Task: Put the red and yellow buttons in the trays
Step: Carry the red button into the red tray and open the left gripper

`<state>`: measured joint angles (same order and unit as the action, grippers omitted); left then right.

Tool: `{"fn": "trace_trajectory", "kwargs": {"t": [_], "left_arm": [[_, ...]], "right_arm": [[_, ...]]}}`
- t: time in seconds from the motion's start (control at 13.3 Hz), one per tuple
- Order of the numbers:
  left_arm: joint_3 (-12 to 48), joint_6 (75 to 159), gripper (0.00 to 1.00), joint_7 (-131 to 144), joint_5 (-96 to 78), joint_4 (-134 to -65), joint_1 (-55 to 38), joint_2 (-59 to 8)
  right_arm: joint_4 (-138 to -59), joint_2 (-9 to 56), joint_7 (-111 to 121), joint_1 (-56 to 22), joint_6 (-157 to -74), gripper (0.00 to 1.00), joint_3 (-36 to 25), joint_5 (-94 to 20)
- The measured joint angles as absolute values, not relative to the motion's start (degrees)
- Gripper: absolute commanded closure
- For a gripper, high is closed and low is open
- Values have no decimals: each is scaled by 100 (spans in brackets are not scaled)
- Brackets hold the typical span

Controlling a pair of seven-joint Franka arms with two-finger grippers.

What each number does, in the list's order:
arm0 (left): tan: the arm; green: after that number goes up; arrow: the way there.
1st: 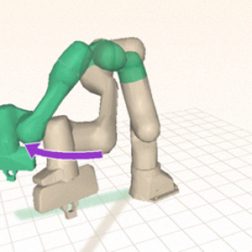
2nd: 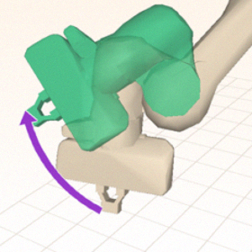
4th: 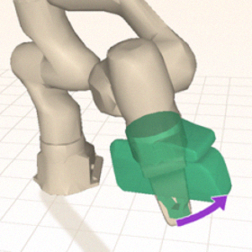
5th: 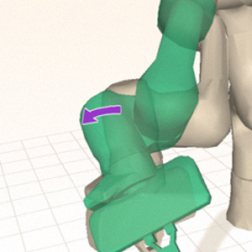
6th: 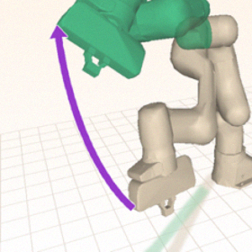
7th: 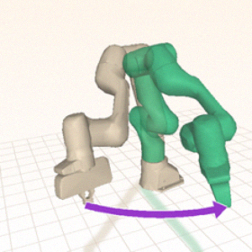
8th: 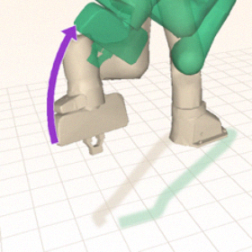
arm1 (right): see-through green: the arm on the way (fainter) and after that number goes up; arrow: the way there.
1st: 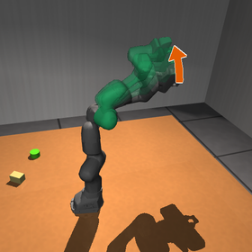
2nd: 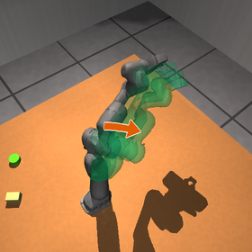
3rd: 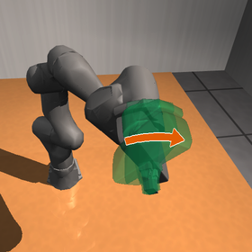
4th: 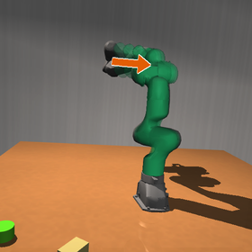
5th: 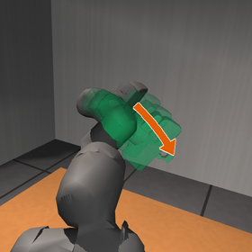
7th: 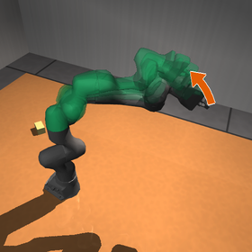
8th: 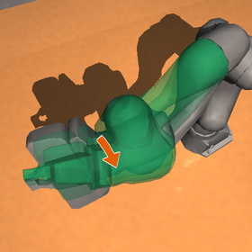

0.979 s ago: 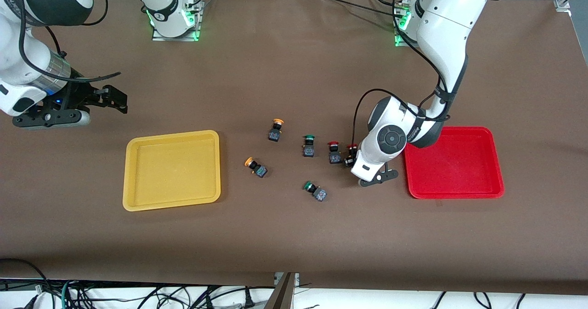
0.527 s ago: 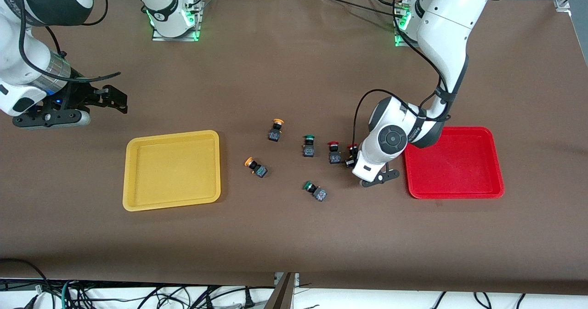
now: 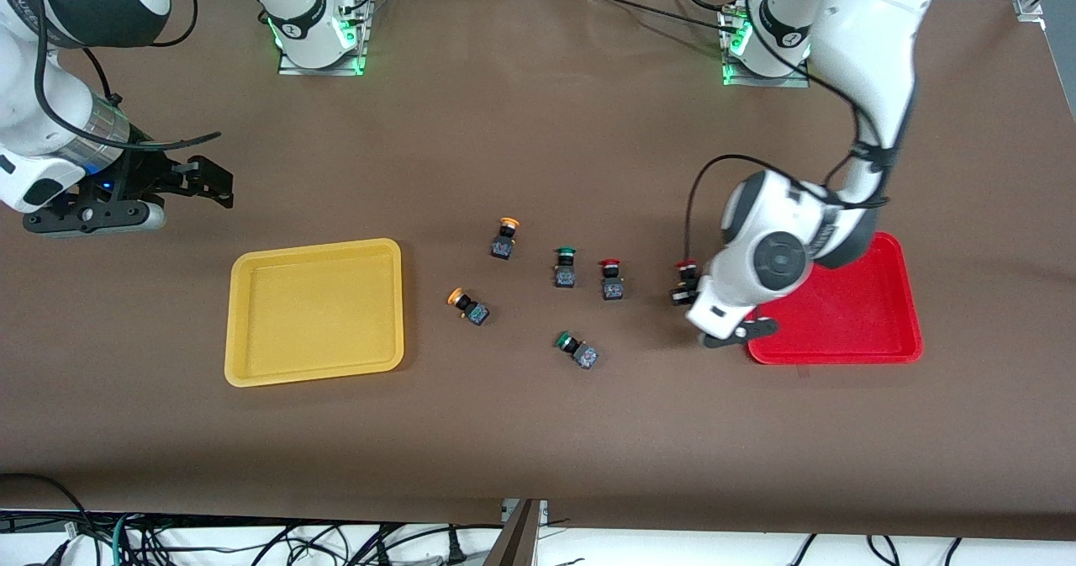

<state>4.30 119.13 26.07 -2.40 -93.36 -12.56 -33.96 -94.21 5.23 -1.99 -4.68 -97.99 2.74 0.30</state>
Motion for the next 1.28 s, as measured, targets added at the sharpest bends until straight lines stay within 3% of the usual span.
{"fn": "trace_trajectory", "kwargs": {"t": [0.3, 0.68, 1.05, 1.28], "left_arm": [[395, 11246, 95, 708, -234, -9342, -103, -3059], [391, 11014, 94, -998, -233, -9410, 1130, -2970], [397, 12325, 94, -1630, -232, -10238, 1656, -3405], [438, 12602, 91, -1654, -227, -10351, 1645, -3442]], "right_arm": [[-9421, 523, -199, -468, -9799, 0, 274, 30], [-9419, 524, -199, -468, -9799, 0, 275, 30], [-9416, 524, -200, -468, -9799, 0, 280, 30], [-9415, 524, -200, -468, -9799, 0, 281, 30]]}}
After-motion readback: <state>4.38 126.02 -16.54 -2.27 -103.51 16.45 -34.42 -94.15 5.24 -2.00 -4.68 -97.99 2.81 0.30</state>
